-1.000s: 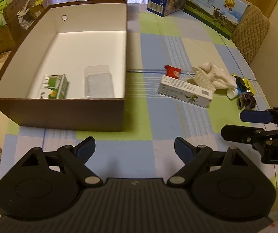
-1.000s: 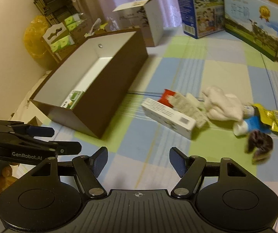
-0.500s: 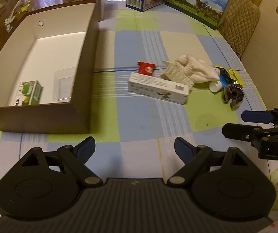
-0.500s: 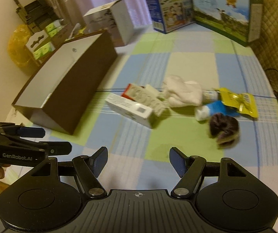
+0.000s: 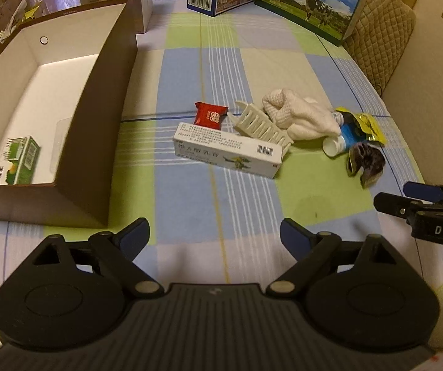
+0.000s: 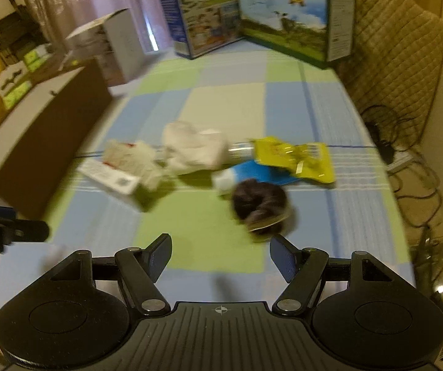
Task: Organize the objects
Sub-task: 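Grasp the white ointment box with the left tool while the right tool grasps the brown scrunchie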
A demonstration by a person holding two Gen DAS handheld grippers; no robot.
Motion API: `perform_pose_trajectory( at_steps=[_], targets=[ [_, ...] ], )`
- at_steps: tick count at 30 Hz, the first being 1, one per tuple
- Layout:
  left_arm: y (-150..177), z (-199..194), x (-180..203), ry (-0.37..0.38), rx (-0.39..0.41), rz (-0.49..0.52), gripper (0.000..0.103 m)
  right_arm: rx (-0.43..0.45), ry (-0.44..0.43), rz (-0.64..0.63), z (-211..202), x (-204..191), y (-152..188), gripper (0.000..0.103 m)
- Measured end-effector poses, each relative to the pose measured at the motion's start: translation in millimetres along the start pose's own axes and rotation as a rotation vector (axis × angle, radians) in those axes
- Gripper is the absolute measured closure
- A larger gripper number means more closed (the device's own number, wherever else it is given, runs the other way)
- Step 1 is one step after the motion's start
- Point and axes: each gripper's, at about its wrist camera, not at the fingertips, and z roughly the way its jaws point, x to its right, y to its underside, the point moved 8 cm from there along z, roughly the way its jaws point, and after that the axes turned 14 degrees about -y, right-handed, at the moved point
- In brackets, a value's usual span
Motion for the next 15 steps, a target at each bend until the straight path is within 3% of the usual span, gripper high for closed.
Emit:
perform_pose_trajectory(
  at_steps=[15],
  targets=[
    [-30, 42, 36, 0.02, -0.021, -0.078, 0.01, 0.017, 0.004, 0.007, 34, 39, -17, 0.035]
  ],
)
